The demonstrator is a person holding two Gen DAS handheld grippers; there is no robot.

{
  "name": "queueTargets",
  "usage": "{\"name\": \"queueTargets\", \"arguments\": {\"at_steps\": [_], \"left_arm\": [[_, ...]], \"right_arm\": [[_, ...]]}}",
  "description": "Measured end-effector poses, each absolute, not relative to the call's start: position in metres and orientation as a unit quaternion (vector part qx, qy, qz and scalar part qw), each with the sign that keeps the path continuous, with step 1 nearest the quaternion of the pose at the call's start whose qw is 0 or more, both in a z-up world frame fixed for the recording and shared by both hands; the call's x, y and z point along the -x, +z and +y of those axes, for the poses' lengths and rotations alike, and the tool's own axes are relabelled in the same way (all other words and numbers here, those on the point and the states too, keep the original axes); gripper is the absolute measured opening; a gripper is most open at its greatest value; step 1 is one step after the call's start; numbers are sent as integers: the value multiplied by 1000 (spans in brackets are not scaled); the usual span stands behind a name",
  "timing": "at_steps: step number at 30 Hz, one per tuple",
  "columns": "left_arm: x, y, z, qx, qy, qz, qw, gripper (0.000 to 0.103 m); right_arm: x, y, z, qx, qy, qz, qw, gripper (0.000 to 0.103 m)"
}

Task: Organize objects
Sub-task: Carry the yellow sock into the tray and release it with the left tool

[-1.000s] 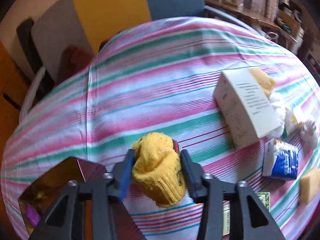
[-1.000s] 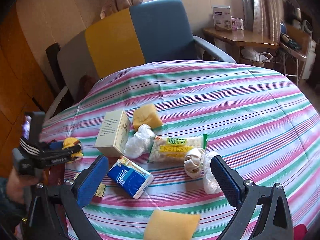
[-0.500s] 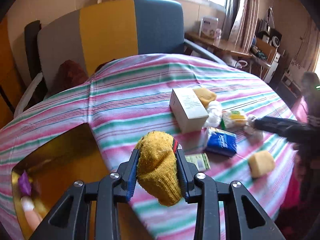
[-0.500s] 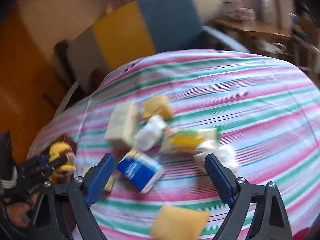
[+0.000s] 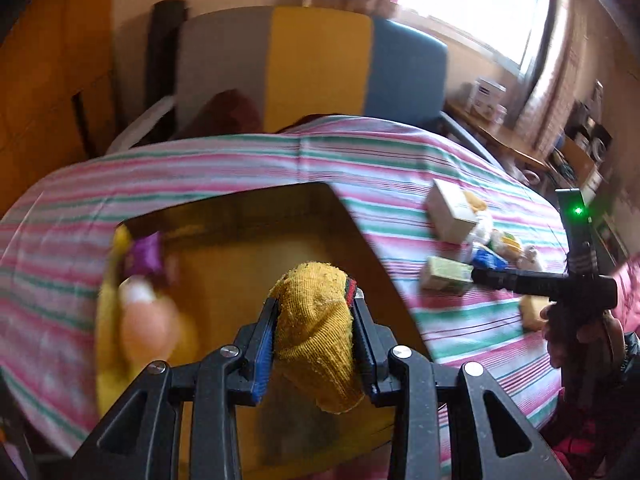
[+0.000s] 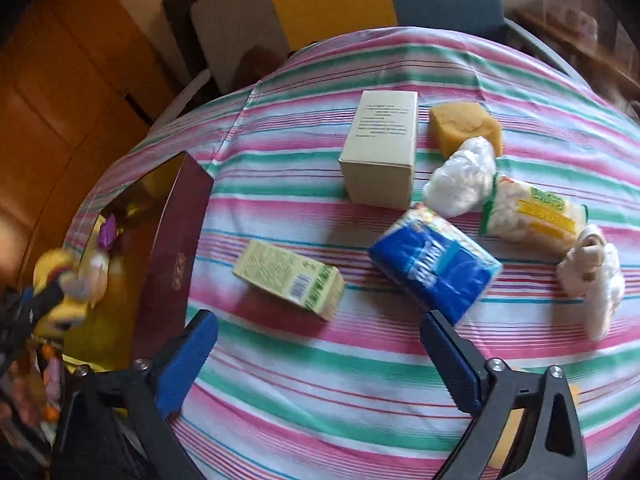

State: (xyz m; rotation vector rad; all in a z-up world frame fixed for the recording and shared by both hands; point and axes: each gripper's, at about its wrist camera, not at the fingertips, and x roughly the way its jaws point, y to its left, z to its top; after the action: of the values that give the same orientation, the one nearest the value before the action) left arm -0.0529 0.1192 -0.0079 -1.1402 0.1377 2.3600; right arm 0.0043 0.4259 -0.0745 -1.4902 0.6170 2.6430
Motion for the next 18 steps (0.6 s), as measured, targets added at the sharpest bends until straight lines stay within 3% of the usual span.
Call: {"name": "queueTargets", "arguments": {"at_steps": [14, 16, 18], "left_arm": [[39, -24, 8, 433, 884, 16, 174, 35], [39, -32, 4, 438, 882, 21, 171, 35], [42, -40, 3, 444, 880, 26, 166, 35]], "right_arm": [[39, -103, 395, 500, 836, 200, 104, 102], [42, -108, 392, 505, 835, 194, 102, 80], [43, -107, 388, 501, 842, 163, 116, 77]]}}
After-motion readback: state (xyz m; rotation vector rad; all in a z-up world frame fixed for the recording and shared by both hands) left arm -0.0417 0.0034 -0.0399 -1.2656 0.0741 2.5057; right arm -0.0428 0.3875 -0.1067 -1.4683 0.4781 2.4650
